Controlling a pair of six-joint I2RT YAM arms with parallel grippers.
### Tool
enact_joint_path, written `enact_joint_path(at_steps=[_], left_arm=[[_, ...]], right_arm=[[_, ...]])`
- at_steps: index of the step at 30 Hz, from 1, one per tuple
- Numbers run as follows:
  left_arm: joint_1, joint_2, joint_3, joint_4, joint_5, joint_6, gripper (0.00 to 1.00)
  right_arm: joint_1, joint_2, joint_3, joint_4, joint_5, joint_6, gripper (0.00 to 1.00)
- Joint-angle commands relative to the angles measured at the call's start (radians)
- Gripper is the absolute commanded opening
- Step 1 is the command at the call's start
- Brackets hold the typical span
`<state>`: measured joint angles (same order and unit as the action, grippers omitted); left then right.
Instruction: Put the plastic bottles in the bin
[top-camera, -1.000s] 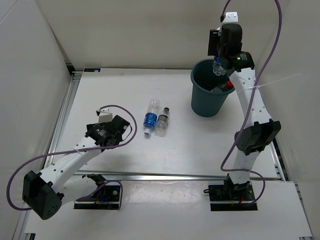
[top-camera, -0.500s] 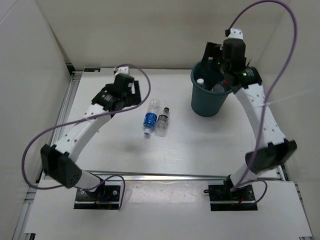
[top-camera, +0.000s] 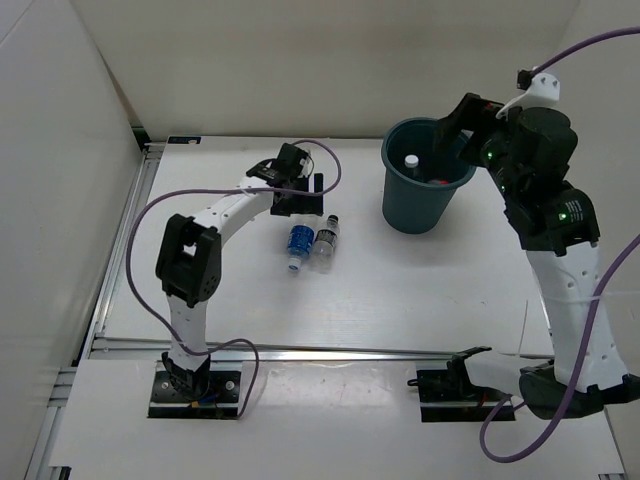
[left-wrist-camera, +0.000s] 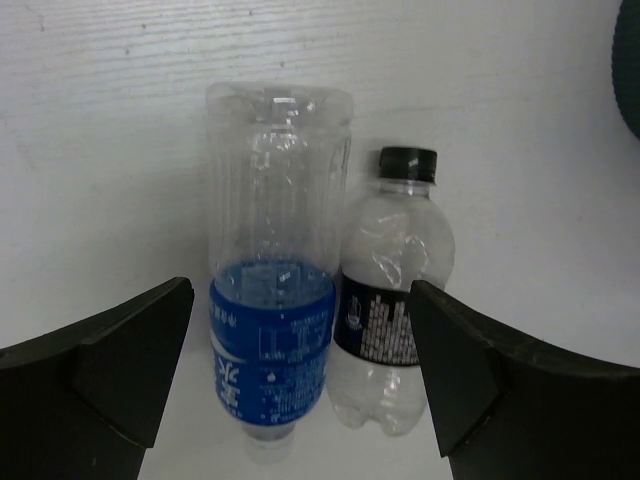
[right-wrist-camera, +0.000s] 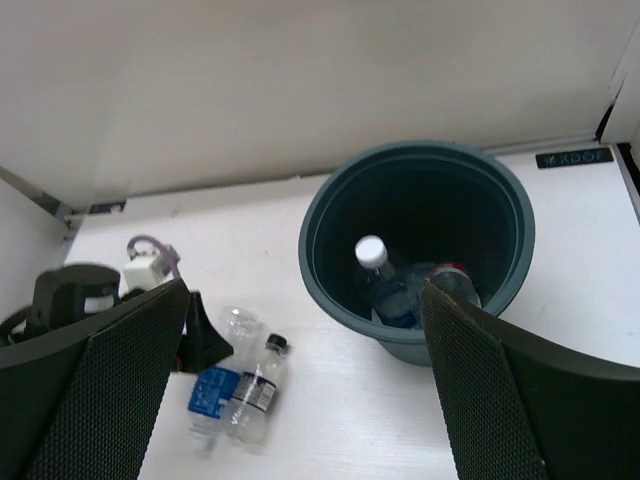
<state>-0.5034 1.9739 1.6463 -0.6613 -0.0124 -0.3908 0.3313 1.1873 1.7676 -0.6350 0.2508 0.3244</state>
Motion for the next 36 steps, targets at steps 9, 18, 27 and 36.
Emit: enact_joint_path(at_steps=[9,18,27,36], left_arm=[[0.078,0.160,0.191,0.012,0.012,-0.033,1.00],[0.114,0.230,0.191,0.031,0.098,-0.072,1.00],[0.114,0.241,0.162,0.040,0.129,-0.091,0.97],[0.146,0.154,0.004,0.031,0.031,-0.091,0.68]], right_arm=[[-0.003,-0.032,-0.079,-0.011,-0.008,-0.051,1.00],[-0.003,-0.091,-0.138,-0.002,0.071,-0.094,1.00],[-0.003,-0.100,-0.148,-0.002,0.071,-0.104,1.00],[-0.003,-0.100,-0.157,0.018,0.071,-0.117,1.00]])
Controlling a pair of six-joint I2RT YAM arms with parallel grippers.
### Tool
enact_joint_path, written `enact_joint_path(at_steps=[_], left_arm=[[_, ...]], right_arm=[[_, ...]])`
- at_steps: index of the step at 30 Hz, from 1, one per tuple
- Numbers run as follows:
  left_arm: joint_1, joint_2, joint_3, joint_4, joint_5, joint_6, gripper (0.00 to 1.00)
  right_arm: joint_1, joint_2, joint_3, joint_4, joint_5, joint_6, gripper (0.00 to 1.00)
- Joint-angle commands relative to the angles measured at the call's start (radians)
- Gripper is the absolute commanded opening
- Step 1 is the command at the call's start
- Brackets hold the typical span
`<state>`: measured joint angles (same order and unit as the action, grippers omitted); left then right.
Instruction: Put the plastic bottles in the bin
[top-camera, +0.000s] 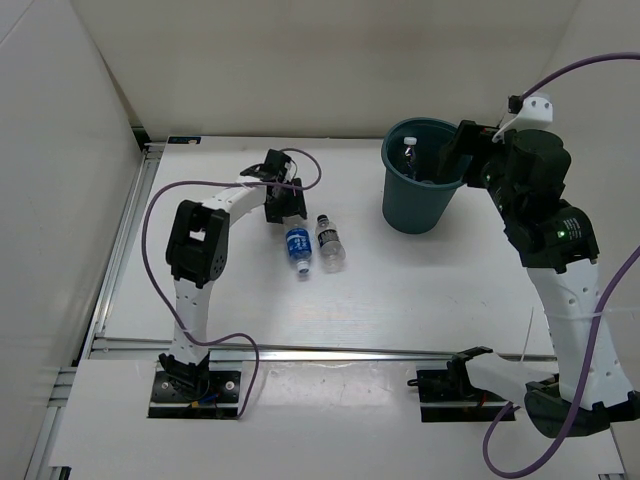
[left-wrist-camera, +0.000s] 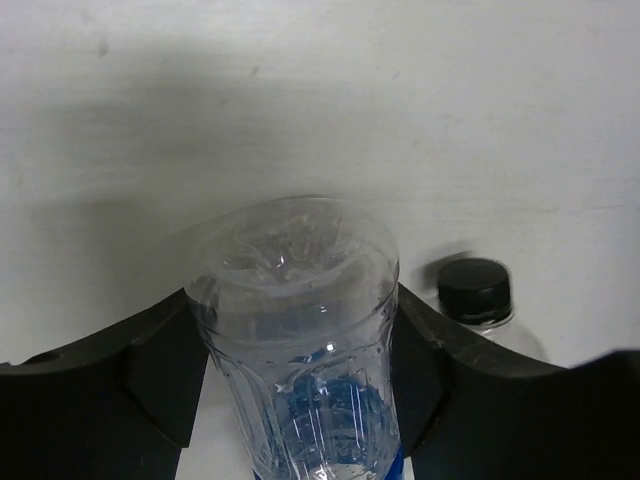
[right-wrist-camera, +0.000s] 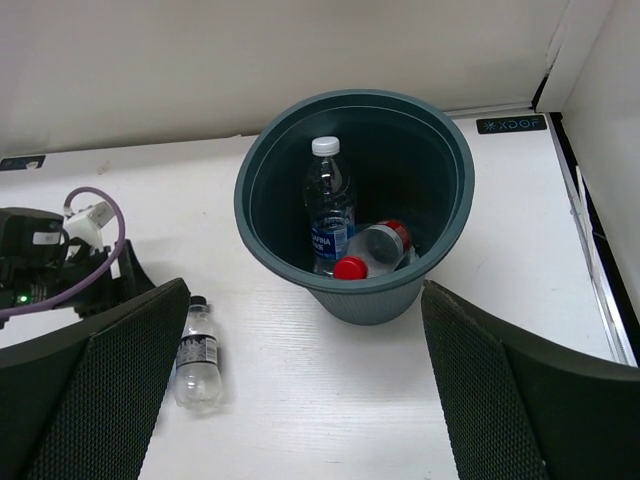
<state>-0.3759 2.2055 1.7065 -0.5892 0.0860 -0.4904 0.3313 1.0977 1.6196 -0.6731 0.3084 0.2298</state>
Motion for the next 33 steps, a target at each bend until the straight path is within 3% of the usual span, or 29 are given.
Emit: enact_joint_path(at_steps=[1,4,7,11,14,19,21,24,33], left_arm=[[0.028,-0.093,-0.056,-0.041,-0.068,0.009,0.60],[0.054,-0.151,0.025,-0.083,-0.127,0.009,0.55],[0.063,-0.181,0.229,-0.115,-0.178,-0.005,0.55],[0.052,-0.147,0.650,-0.115,-0.215,-0.026,0.57],[0.043,-0.076,0.815,-0.052,-0.198,-0.080,0.58],[0.025,-0.056,0.829,0.196,-0.114,-0.247,0.58],[-0.026,-0.003,0.893,0.312,-0.114,-0.237,0.58],[-0.081,0.022,0.854,0.487,-0.123,-0.246,0.56],[-0.239,0.149,0.854,0.735,-0.187,-0.267,0.52]], right_arm=[[-0.003,-0.010,-0.009,0.056,0.014,-0.023,1.00],[-0.003,-0.001,-0.009,0.067,0.043,-0.046,1.00],[-0.003,-0.001,-0.009,0.078,0.101,-0.067,1.00],[-0.003,-0.001,-0.018,0.112,0.162,-0.081,1.00],[-0.003,-0.001,-0.018,0.136,0.208,-0.067,1.00],[-0.038,-0.035,-0.030,0.106,0.209,0.009,1.00],[-0.057,-0.074,-0.058,0.086,0.209,0.032,1.00],[-0.081,-0.131,-0.058,0.038,0.221,0.080,1.00],[-0.081,-0.280,0.061,-0.120,0.184,0.089,1.00]])
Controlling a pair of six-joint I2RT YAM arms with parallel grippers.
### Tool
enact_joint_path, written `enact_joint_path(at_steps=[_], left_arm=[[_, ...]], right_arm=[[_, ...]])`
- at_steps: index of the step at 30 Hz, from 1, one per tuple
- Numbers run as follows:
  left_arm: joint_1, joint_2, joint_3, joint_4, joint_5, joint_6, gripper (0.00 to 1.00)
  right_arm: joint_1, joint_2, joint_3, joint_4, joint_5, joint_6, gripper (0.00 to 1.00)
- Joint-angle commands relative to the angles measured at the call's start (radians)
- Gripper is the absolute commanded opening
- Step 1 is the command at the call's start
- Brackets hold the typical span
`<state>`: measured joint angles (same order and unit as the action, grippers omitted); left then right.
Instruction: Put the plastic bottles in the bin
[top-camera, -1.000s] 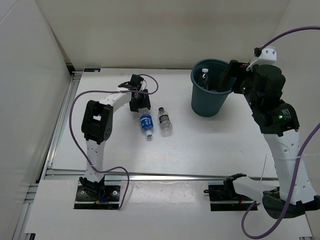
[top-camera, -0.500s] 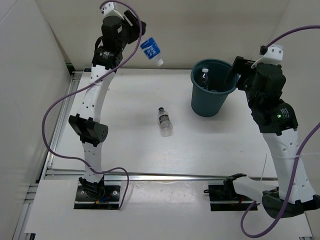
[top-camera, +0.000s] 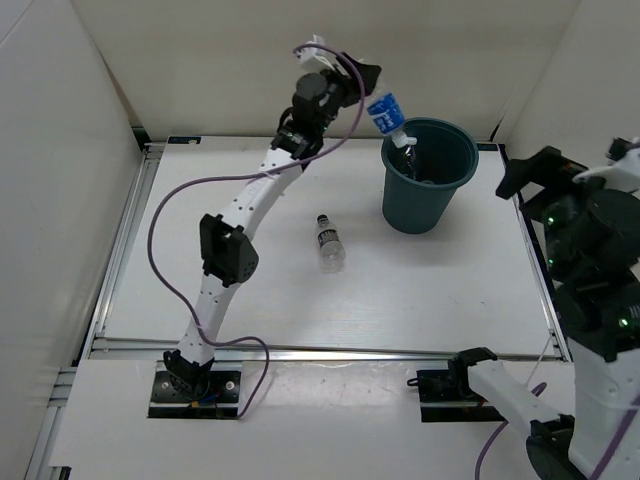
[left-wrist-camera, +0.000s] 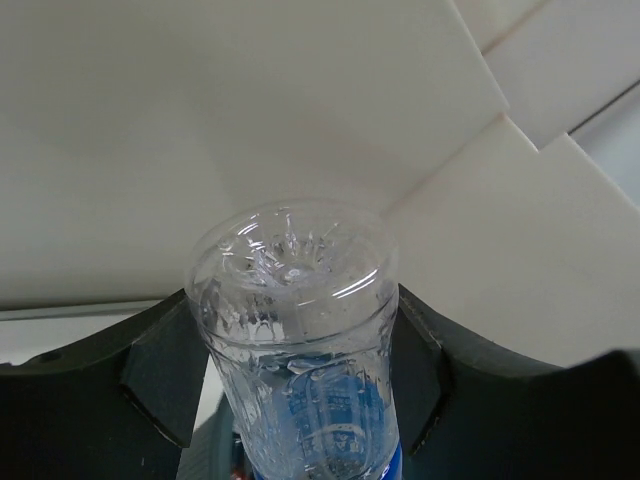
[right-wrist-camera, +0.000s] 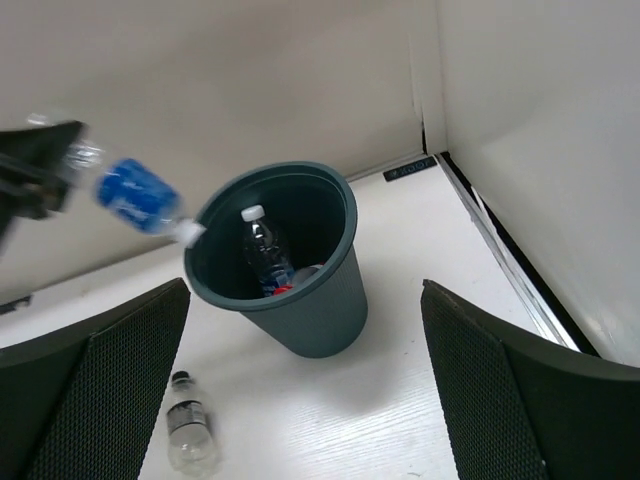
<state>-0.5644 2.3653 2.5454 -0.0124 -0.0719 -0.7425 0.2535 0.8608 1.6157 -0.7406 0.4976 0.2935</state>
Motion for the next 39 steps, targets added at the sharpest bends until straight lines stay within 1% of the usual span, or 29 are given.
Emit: enact_joint_path(at_steps=[1,6,8,10,12,14,15,16,17,18,19,21,22,24,25,26,28,29,30,31,32,33,34,35,36,37,38,39], left_arm=[[-0.060,-0.011,0.015,0.170,-0.029,-0.005,0.52],[-0.083,0.017,0.004,0.196,-0.039,0.043,0.52],[-0.095,0.041,0.013,0.222,-0.039,0.069,0.55],[-0.104,0.052,0.013,0.233,-0.039,0.089,0.55],[-0.115,0.052,0.013,0.244,-0.014,0.107,0.66],[-0.153,0.052,0.003,0.244,-0.003,0.193,0.92],[-0.164,0.037,0.003,0.244,0.015,0.234,1.00],[-0.164,0.019,-0.010,0.215,0.029,0.306,1.00],[-0.176,0.006,-0.043,0.195,0.073,0.328,1.00],[-0.177,-0.011,-0.066,0.177,0.087,0.328,1.00],[-0.177,-0.038,-0.085,0.126,0.087,0.350,1.00],[-0.166,-0.063,-0.112,0.082,0.087,0.385,1.00],[-0.166,-0.078,-0.125,0.071,0.087,0.408,1.00],[-0.166,-0.132,-0.138,0.037,0.057,0.433,1.00],[-0.157,-0.159,-0.158,0.019,0.037,0.469,1.00],[-0.157,-0.237,-0.180,0.002,-0.020,0.498,1.00],[-0.146,-0.348,-0.325,-0.021,-0.135,0.563,1.00],[-0.128,-0.477,-0.390,-0.035,-0.219,0.577,1.00],[-0.103,-0.547,-0.462,-0.035,-0.264,0.588,1.00],[-0.091,-0.616,-0.614,-0.035,-0.313,0.598,1.00],[-0.080,-0.747,-0.690,-0.046,-0.368,0.614,1.00],[-0.071,-0.809,-0.762,-0.055,-0.368,0.614,1.00],[-0.071,-0.868,-0.897,-0.089,-0.385,0.635,1.00],[-0.071,-0.984,-0.965,-0.107,-0.454,0.635,1.00],[-0.071,-1.045,-1.034,-0.127,-0.486,0.635,1.00],[-0.084,-1.108,-1.180,-0.142,-0.517,0.620,1.00],[-0.094,-1.174,-1.253,-0.174,-0.551,0.596,1.00],[-0.104,-1.303,-1.324,-0.199,-0.622,0.577,1.00]], right_arm=[[-0.003,-0.043,0.075,-0.068,-0.020,0.026,1.00],[-0.003,-0.085,0.122,-0.143,-0.045,0.056,1.00],[-0.003,-0.094,0.131,-0.155,-0.077,0.056,1.00],[-0.003,-0.094,0.142,-0.164,-0.096,0.056,1.00],[-0.003,-0.079,0.158,-0.175,-0.120,0.056,1.00],[-0.003,-0.063,0.167,-0.186,-0.131,0.056,1.00],[-0.003,-0.052,0.153,-0.186,-0.131,0.056,1.00],[-0.003,-0.052,0.144,-0.186,-0.131,0.056,1.00],[-0.003,-0.042,0.130,-0.177,-0.140,0.056,1.00],[-0.003,-0.042,0.113,-0.154,-0.140,0.056,1.00],[-0.003,-0.042,0.083,-0.138,-0.140,0.056,1.00],[-0.003,-0.031,0.072,-0.112,-0.149,0.056,1.00],[-0.003,-0.031,0.072,-0.102,-0.178,0.056,1.00],[-0.003,-0.003,0.059,-0.102,-0.209,0.043,1.00],[-0.003,0.006,0.050,-0.092,-0.288,0.023,1.00],[-0.003,0.030,0.015,-0.092,-0.344,-0.005,1.00],[-0.003,0.087,-0.016,-0.092,-0.439,-0.037,1.00],[-0.003,0.108,-0.034,-0.074,-0.473,-0.037,1.00],[-0.003,0.128,-0.081,-0.059,-0.513,-0.037,1.00],[0.015,0.174,-0.106,-0.016,-0.513,-0.016,1.00],[0.029,0.200,-0.129,0.010,-0.531,-0.007,1.00],[0.052,0.231,-0.149,0.039,-0.531,-0.007,1.00],[0.113,0.298,-0.161,0.094,-0.531,-0.007,1.00],[0.151,0.337,-0.162,0.119,-0.531,-0.034,1.00],[0.196,0.377,-0.162,0.144,-0.501,-0.060,1.00],[0.275,0.461,-0.162,0.183,-0.482,-0.089,1.00],[0.309,0.506,-0.145,0.197,-0.473,-0.120,1.00],[0.337,0.552,-0.131,0.198,-0.473,-0.143,1.00]])
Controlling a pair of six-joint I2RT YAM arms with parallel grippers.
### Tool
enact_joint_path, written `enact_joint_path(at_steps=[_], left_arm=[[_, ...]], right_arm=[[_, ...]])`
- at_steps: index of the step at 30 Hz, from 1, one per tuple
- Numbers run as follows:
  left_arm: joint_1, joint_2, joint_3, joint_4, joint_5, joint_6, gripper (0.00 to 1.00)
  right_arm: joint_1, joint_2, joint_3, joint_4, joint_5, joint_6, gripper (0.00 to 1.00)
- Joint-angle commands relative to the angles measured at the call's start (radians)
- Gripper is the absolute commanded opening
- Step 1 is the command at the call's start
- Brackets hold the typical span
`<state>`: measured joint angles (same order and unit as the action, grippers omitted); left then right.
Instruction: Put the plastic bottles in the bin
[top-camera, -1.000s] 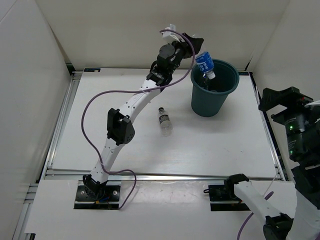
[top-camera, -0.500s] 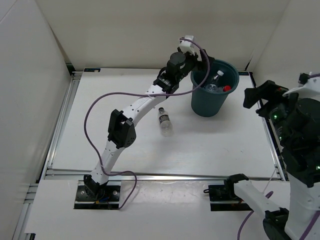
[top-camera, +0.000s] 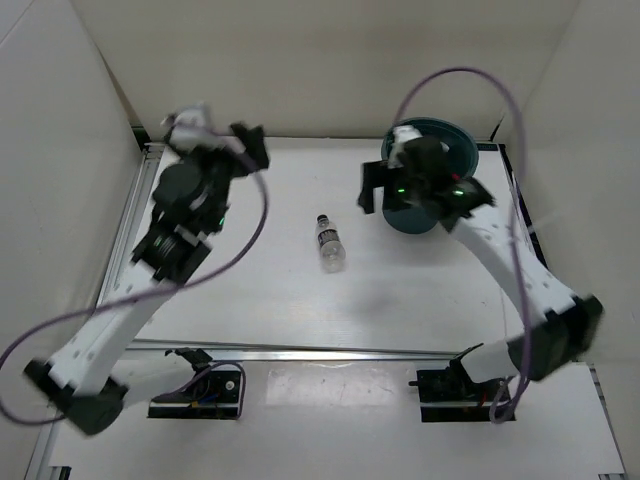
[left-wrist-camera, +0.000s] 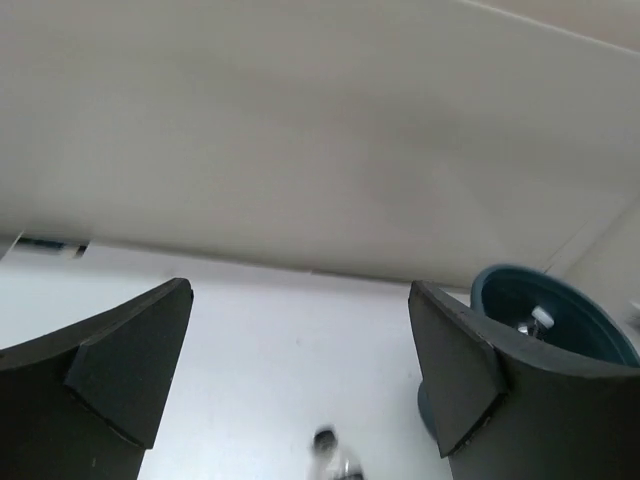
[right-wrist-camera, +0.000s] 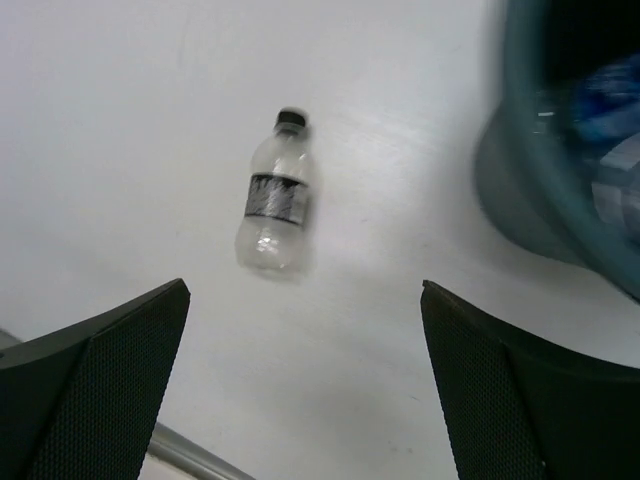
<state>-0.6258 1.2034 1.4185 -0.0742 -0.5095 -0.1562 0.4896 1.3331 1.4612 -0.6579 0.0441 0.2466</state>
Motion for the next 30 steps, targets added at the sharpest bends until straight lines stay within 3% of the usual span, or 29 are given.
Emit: enact_joint_path(at_steps=[1,3,6,7,12,20,30], left_arm=[[-0.064,-0.200,-0.301,-0.182,-0.216,-0.038,1.00],[-0.064,-0.345,-0.355,-0.391,-0.230,-0.164,1.00],[-0.064,-0.441,-0.369,-0.623,-0.239,-0.340,1.00],[-0.064,-0.477,-0.343,-0.776,-0.256,-0.388,1.00],[-0.064,-0.510,-0.294,-1.079,-0.256,-0.566,1.00],[-0.064,-0.538,-0.234,-1.217,-0.247,-0.612,1.00],[-0.064,-0.516,-0.244,-1.228,-0.280,-0.626,1.00]], right_arm=[[0.137,0.177,0.040,0.124,-0.010,-0.127,1.00],[0.159,0.270,0.101,0.115,0.014,-0.138,1.00],[0.135,0.386,0.119,0.144,-0.045,-0.086,1.00],[0.104,0.440,0.146,0.144,-0.077,-0.076,1.00],[0.034,0.584,0.205,0.162,-0.188,-0.010,1.00],[0.052,0.758,0.266,0.182,-0.337,0.037,1.00],[0.104,0.859,0.257,0.192,-0.375,0.065,1.00]])
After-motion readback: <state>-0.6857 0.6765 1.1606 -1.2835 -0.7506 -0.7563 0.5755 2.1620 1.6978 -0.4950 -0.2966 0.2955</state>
